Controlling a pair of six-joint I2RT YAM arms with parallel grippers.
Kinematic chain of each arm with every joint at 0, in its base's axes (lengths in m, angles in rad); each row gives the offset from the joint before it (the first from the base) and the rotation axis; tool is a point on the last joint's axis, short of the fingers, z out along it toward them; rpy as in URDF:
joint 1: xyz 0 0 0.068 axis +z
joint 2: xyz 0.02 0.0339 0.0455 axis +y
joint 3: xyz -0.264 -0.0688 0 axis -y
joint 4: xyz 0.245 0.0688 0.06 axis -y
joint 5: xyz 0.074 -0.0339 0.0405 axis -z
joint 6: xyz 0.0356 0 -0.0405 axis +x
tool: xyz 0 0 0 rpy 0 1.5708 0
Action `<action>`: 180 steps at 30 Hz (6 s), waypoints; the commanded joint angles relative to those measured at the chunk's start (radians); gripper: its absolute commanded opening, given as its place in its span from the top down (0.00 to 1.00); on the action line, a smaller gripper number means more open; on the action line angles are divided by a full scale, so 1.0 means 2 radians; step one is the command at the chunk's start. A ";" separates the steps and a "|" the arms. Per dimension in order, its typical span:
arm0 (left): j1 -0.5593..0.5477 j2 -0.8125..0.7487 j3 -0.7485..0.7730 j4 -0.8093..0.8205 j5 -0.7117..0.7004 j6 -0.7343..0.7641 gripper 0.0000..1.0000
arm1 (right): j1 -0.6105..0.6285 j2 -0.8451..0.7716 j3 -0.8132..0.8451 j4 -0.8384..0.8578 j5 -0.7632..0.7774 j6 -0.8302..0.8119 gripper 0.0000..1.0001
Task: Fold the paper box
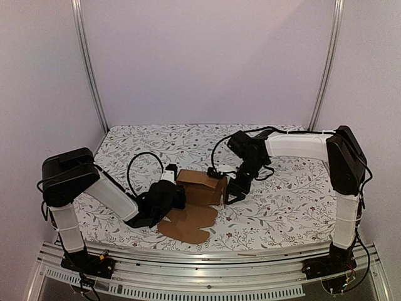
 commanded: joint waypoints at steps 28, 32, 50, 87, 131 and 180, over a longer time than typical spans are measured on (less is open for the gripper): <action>-0.013 -0.015 0.001 -0.007 0.050 0.049 1.00 | 0.036 0.032 0.174 -0.113 0.117 -0.067 0.35; -0.014 -0.017 0.003 -0.005 0.063 0.048 1.00 | 0.048 0.048 0.178 -0.086 0.123 -0.050 0.36; -0.020 -0.043 0.006 -0.033 0.067 0.003 1.00 | 0.050 0.011 0.144 0.029 0.184 0.050 0.40; 0.043 -0.140 0.063 -0.221 0.100 -0.054 1.00 | 0.110 -0.132 -0.043 0.103 0.350 -0.007 0.98; 0.065 -0.085 0.143 -0.295 0.225 -0.049 1.00 | 0.212 -0.145 -0.034 0.004 0.408 -0.243 0.89; 0.027 -0.083 0.187 -0.361 0.237 0.049 1.00 | 0.193 -0.061 -0.016 0.064 0.505 -0.289 0.90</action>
